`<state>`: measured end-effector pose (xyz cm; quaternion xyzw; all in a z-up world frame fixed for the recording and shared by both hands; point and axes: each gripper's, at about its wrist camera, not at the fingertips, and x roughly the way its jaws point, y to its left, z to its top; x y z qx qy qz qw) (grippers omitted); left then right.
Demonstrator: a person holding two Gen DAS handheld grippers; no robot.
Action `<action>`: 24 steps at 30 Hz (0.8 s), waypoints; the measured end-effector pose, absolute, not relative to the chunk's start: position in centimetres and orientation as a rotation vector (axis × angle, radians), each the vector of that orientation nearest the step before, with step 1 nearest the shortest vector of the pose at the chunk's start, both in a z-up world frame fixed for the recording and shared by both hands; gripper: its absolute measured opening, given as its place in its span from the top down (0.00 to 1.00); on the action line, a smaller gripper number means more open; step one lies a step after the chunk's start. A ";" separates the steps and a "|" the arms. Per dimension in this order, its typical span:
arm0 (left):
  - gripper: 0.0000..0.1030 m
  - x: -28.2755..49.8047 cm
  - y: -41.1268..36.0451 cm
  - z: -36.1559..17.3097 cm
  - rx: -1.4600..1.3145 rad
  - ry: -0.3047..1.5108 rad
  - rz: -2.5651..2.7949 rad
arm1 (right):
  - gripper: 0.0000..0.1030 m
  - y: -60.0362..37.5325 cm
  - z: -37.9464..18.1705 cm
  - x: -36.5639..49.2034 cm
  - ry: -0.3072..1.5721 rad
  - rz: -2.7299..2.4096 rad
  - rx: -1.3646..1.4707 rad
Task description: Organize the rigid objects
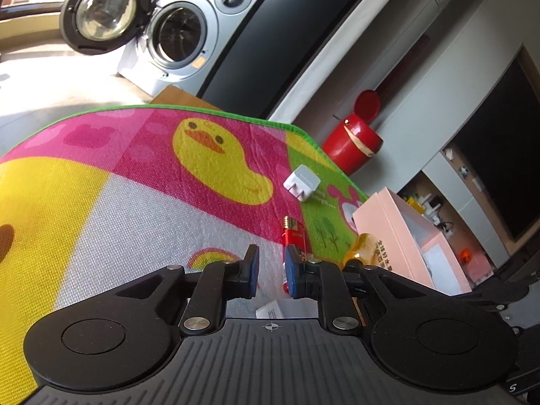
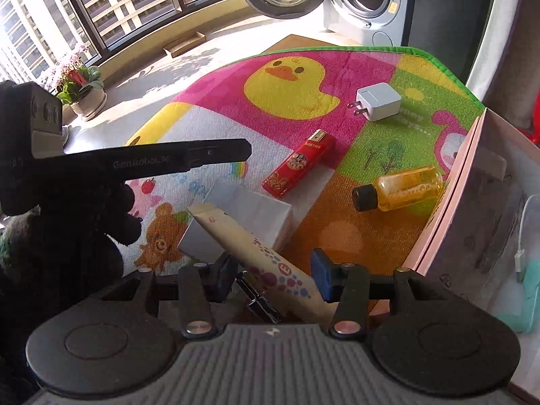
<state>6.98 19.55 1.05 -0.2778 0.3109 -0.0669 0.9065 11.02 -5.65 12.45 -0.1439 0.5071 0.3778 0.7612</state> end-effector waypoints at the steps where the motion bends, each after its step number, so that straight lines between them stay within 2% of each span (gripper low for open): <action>1: 0.82 6.7 19.4 1.1 -0.570 0.644 -0.140 | 0.54 -6.0 12.4 10.2 1.101 0.834 -0.324; 11: 0.82 3.3 18.1 1.8 -0.507 0.681 -0.131 | 0.52 -12.5 12.1 5.8 1.016 0.721 -0.330; 18: 0.81 0.4 15.6 2.9 -0.415 0.661 -0.230 | 0.36 -23.0 15.8 3.6 0.765 0.432 -0.157; 21: 0.81 0.0 15.0 3.0 -0.431 0.656 -0.219 | 0.36 -25.0 15.5 2.6 0.814 0.522 -0.042; 24: 0.81 0.2 14.9 3.3 -0.451 0.643 -0.163 | 0.37 -22.5 13.9 0.3 0.922 0.807 -0.021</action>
